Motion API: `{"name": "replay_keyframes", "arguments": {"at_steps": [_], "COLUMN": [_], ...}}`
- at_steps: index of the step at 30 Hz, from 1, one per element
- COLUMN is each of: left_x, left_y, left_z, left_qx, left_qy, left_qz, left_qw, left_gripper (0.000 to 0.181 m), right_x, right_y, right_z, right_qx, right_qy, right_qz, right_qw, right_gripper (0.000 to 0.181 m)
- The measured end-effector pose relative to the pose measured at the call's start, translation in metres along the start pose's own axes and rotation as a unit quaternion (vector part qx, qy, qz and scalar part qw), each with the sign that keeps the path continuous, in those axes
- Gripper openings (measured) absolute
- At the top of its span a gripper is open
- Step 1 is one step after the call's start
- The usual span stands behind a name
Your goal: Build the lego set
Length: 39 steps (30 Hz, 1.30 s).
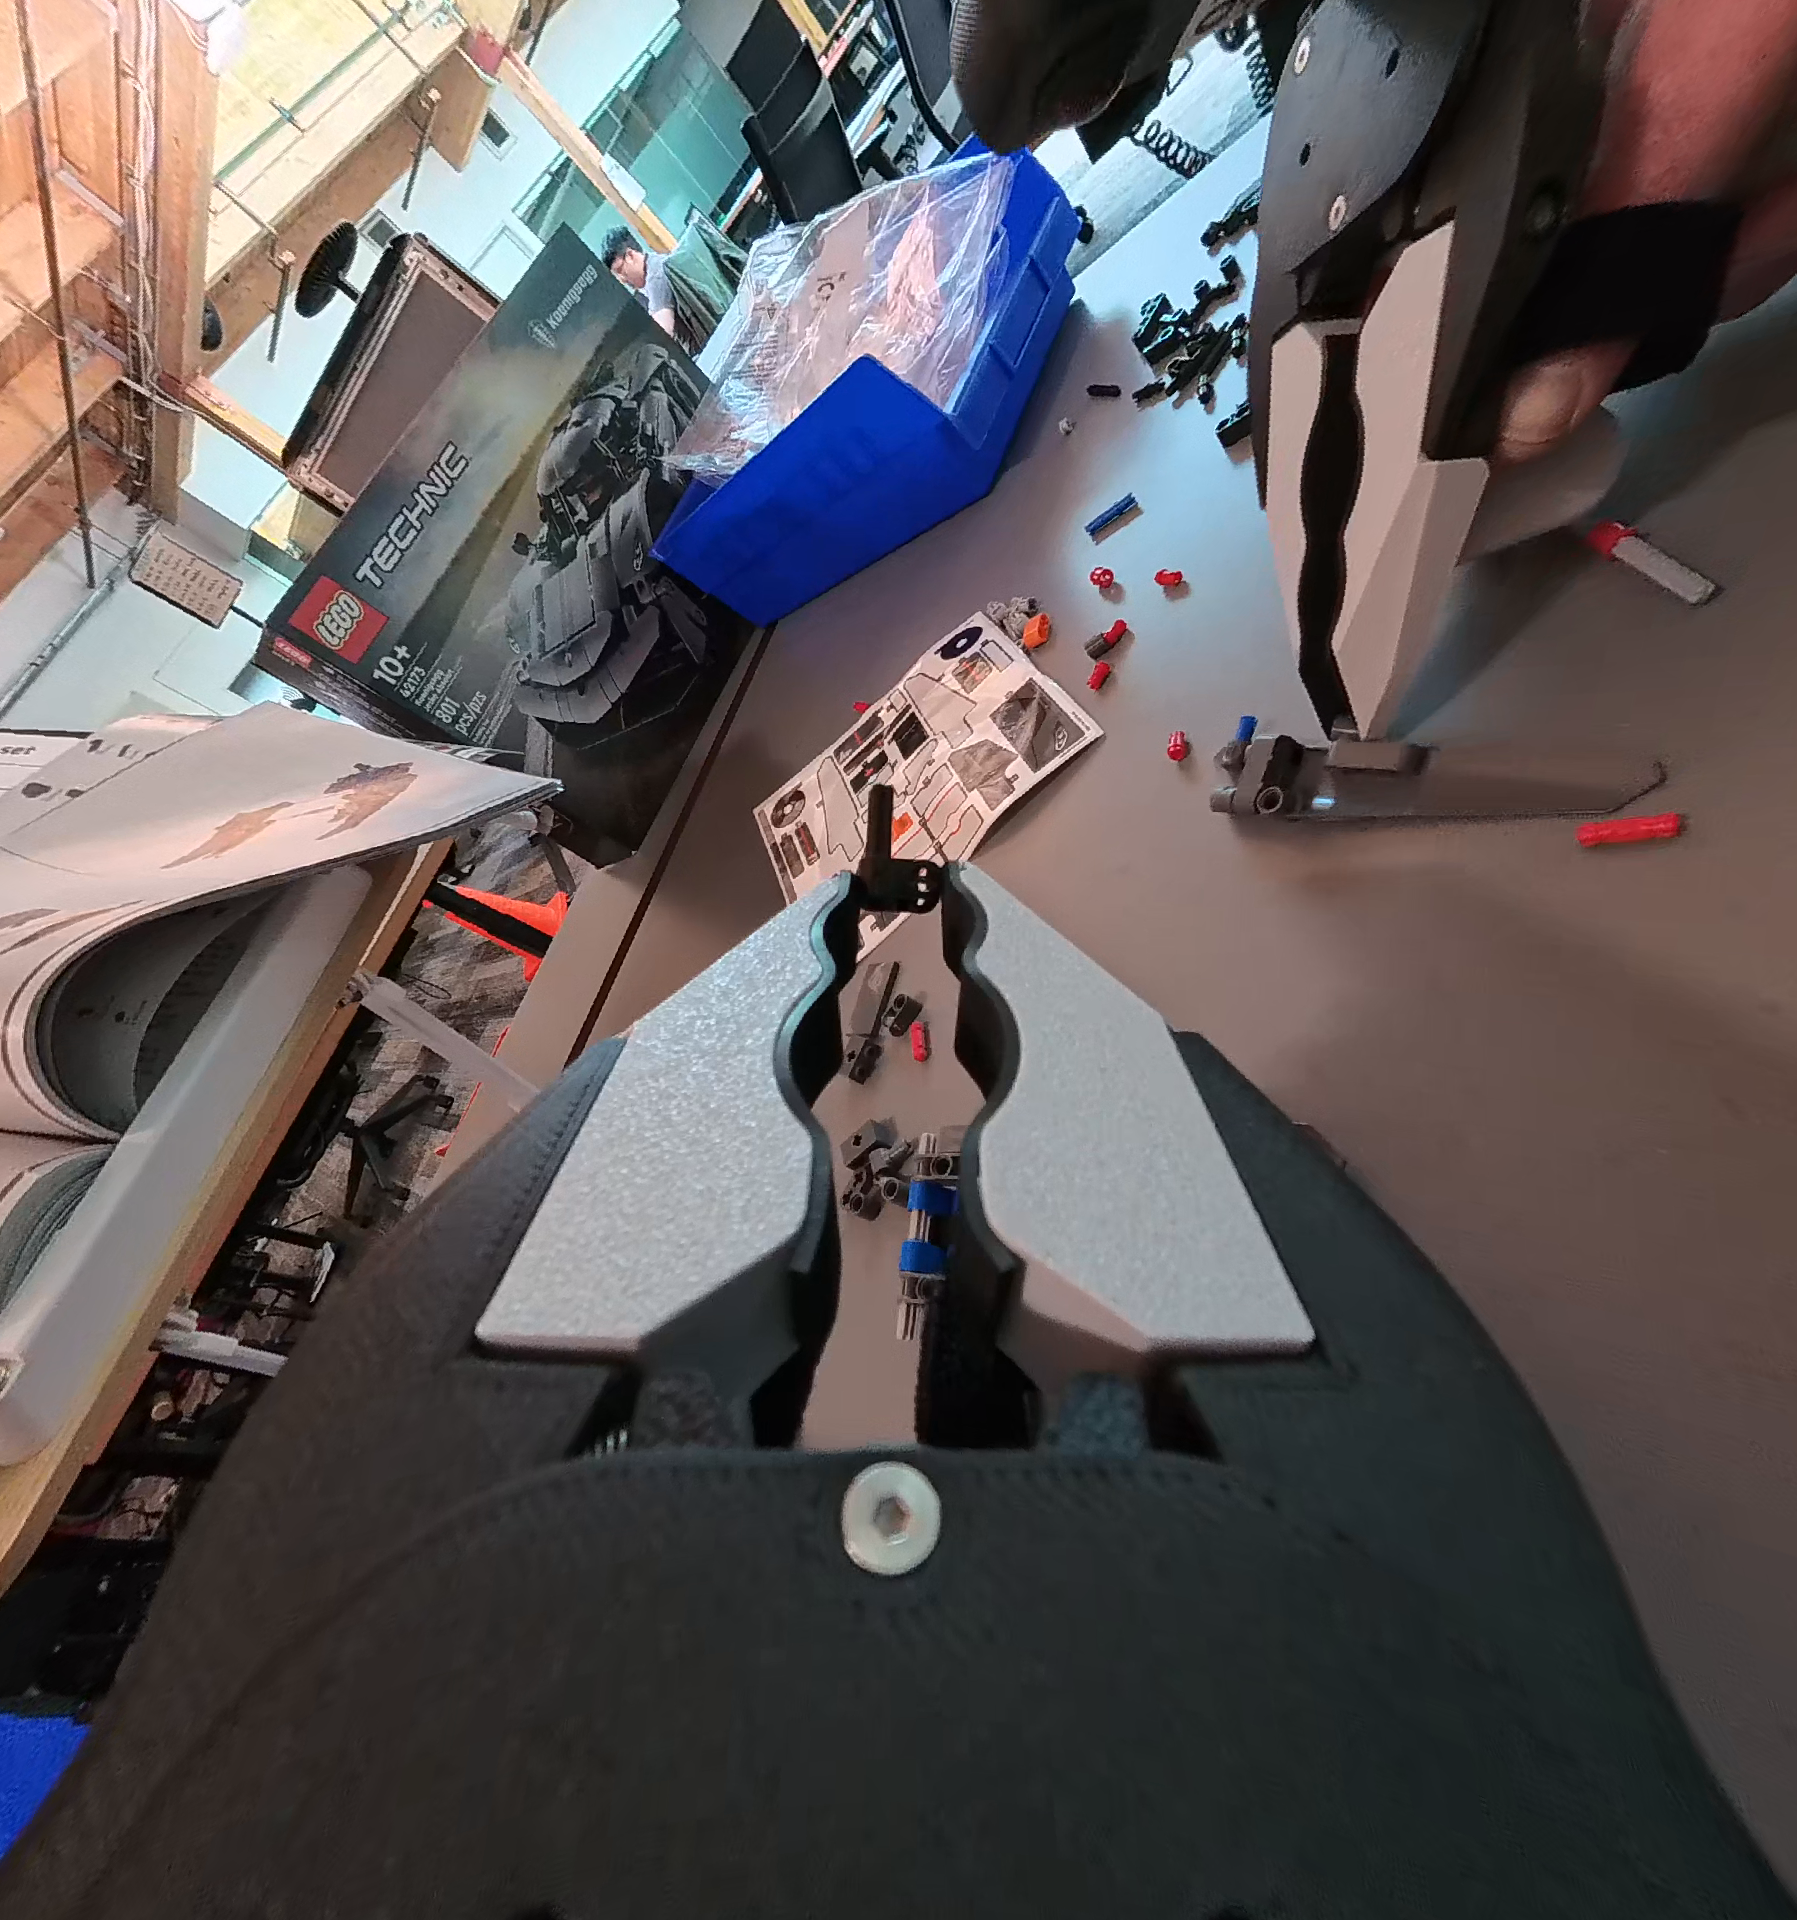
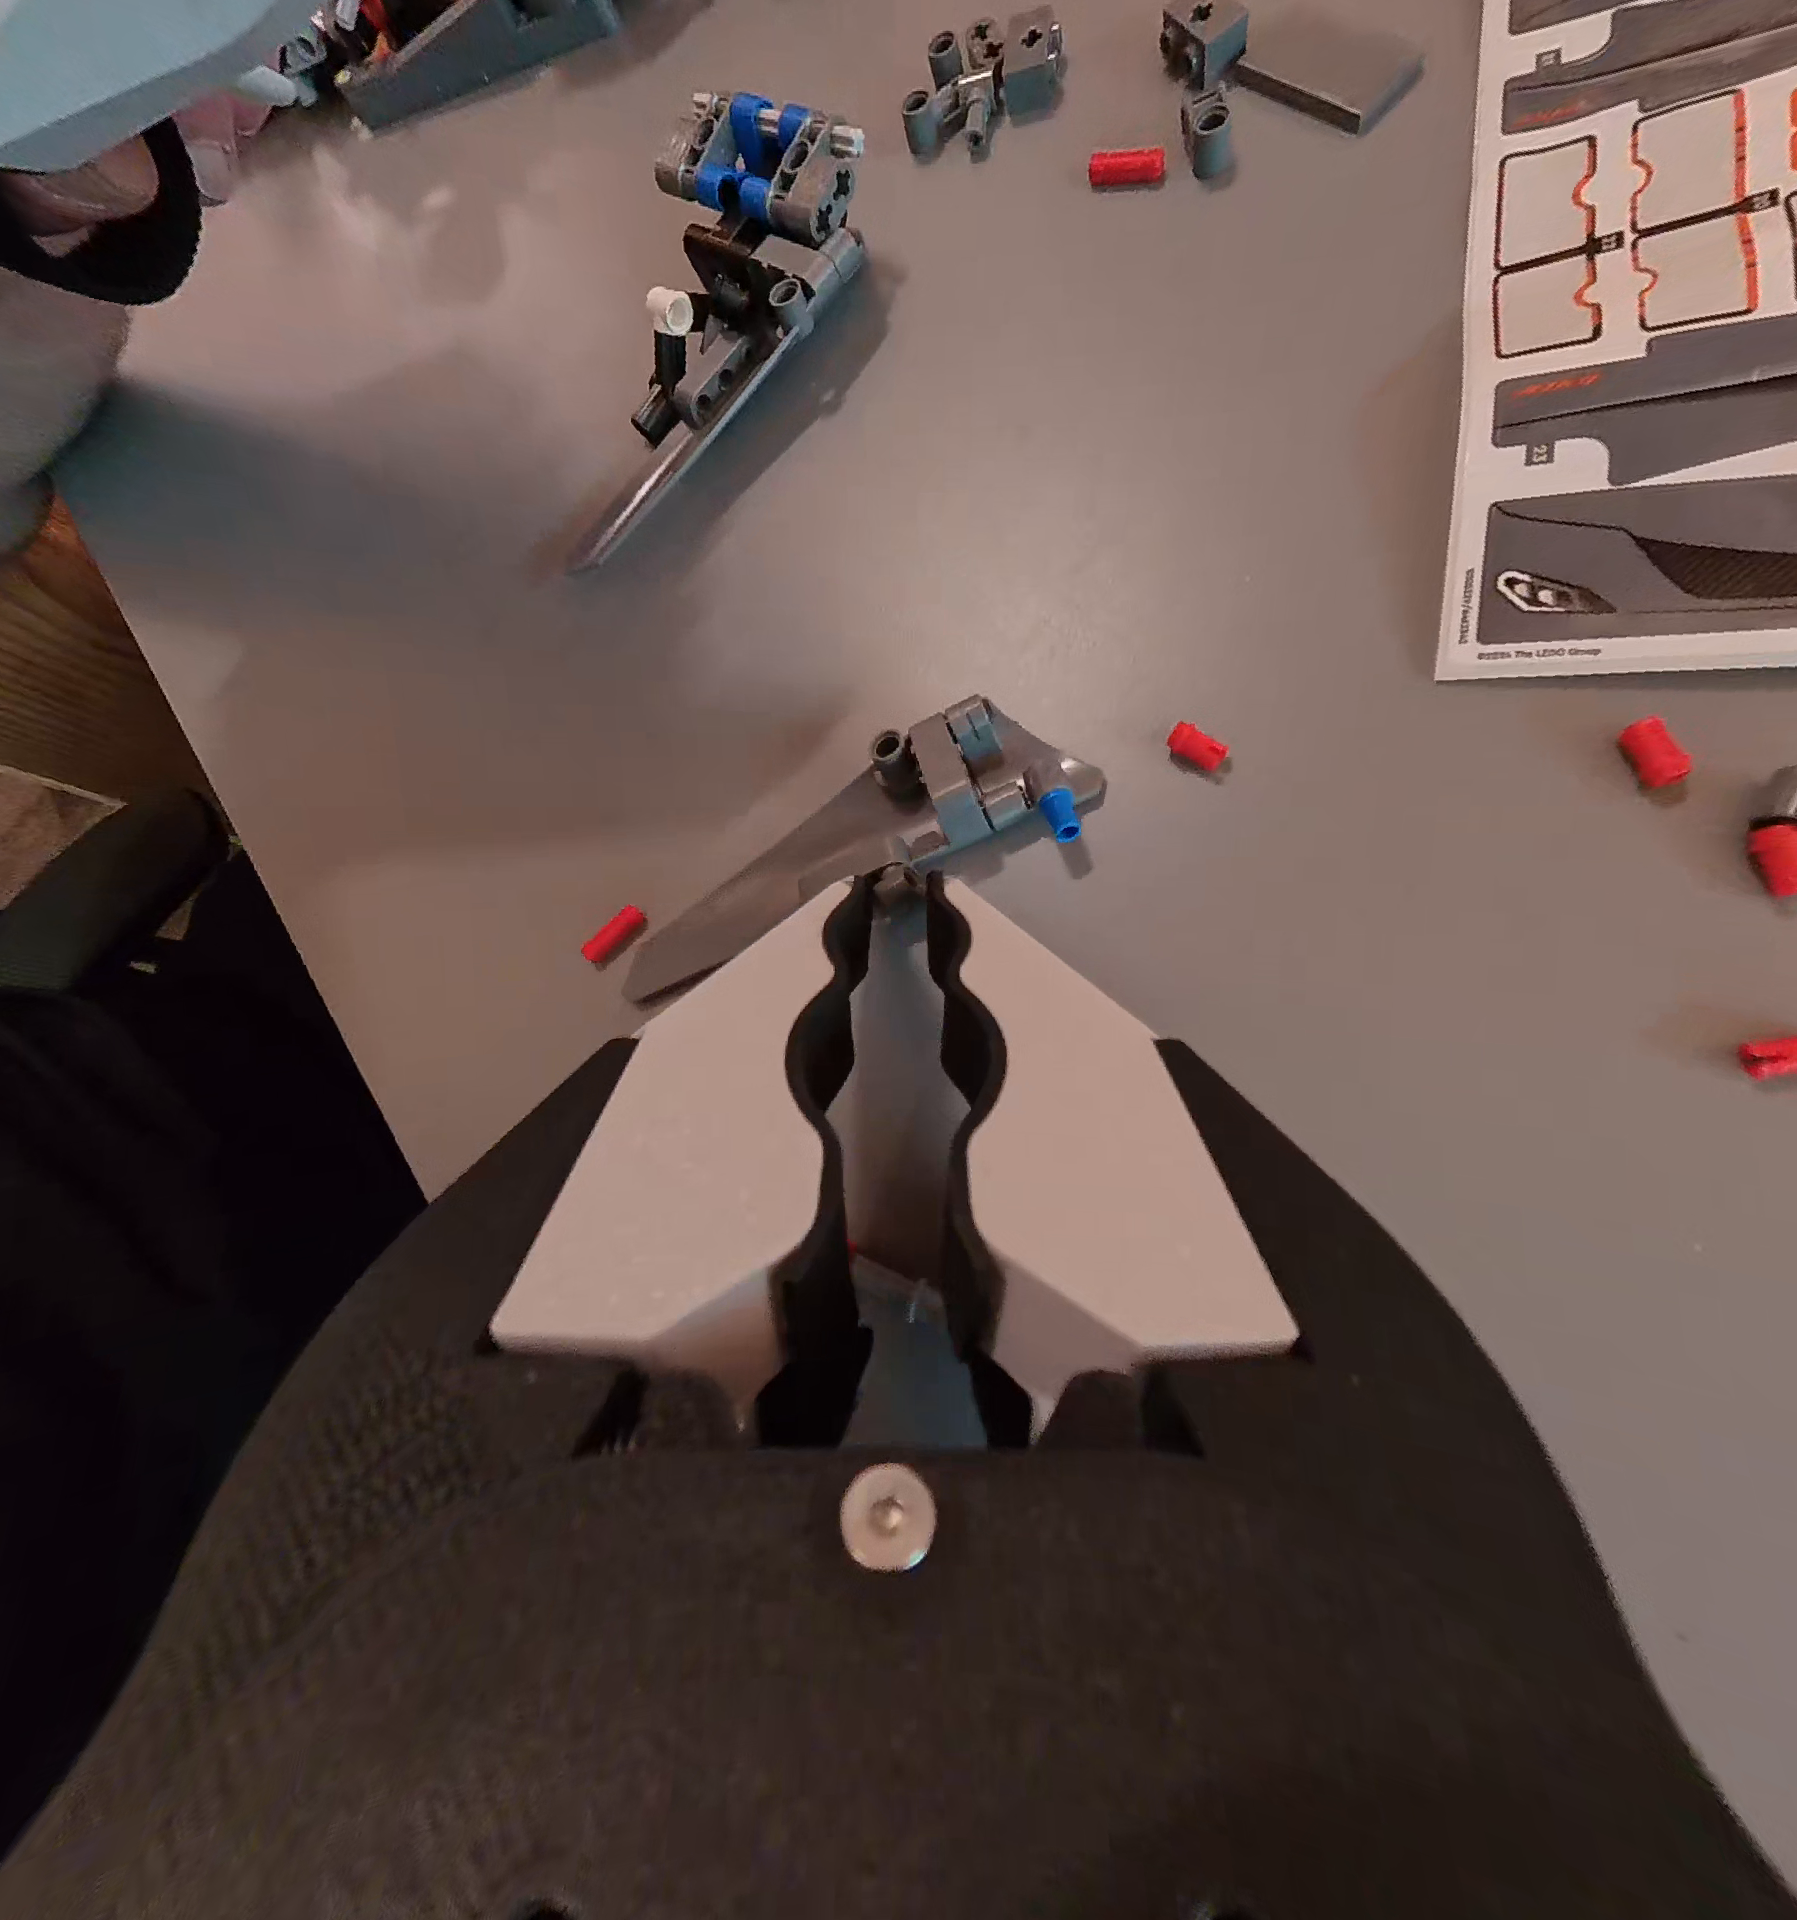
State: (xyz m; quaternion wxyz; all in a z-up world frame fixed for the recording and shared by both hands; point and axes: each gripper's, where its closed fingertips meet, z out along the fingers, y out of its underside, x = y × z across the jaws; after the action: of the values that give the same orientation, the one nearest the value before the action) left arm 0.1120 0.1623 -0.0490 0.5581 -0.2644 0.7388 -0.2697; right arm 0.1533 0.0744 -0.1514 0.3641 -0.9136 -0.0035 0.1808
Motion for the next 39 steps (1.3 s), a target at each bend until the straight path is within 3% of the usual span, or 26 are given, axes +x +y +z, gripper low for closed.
{"name": "replay_keyframes", "arguments": {"at_steps": [5,11,18,23,27,31,36,39], "left_x": [0.0,0.002,0.003,0.004,0.003,0.0,-0.001,0.004], "left_y": [0.0,0.0,-0.001,-0.002,-0.004,-0.01,-0.028,-0.035], "left_z": [0.0,0.0,0.0,0.0,-0.001,-0.004,-0.013,-0.017], "left_qx": [0.0,0.0,0.001,0.002,0.008,0.025,0.071,0.086], "left_qy": [0.0,0.003,0.003,0.003,0.001,-0.006,-0.027,-0.031], "left_qz": [0.001,0.003,0.008,0.009,0.004,-0.003,0.023,0.056], "left_qw": [1.0,1.0,1.0,1.0,1.0,1.0,0.997,0.994], "left_gripper": [0.013,0.013,0.013,0.012,0.013,0.012,0.012,0.012], "right_x": [-0.002,-0.002,0.002,0.003,-0.002,-0.021,-0.071,-0.081], "right_y": [-0.002,-0.001,0.001,-0.002,-0.007,-0.031,-0.087,-0.107], "right_z": [0.001,0.001,0.001,-0.001,-0.012,-0.027,-0.035,-0.034], "right_qx": [0.008,-0.014,-0.069,-0.076,-0.06,0.017,0.193,0.238], "right_qy": [-0.002,0.046,0.138,0.176,0.18,0.169,0.016,-0.04], "right_qz": [-0.019,-0.095,-0.233,-0.268,-0.264,-0.255,-0.141,-0.106], "right_qw": [1.0,0.994,0.96,0.944,0.946,0.952,0.971,0.965], "right_gripper": [0.007,0.007,0.006,0.007,0.032,0.027,0.026,0.029]}}
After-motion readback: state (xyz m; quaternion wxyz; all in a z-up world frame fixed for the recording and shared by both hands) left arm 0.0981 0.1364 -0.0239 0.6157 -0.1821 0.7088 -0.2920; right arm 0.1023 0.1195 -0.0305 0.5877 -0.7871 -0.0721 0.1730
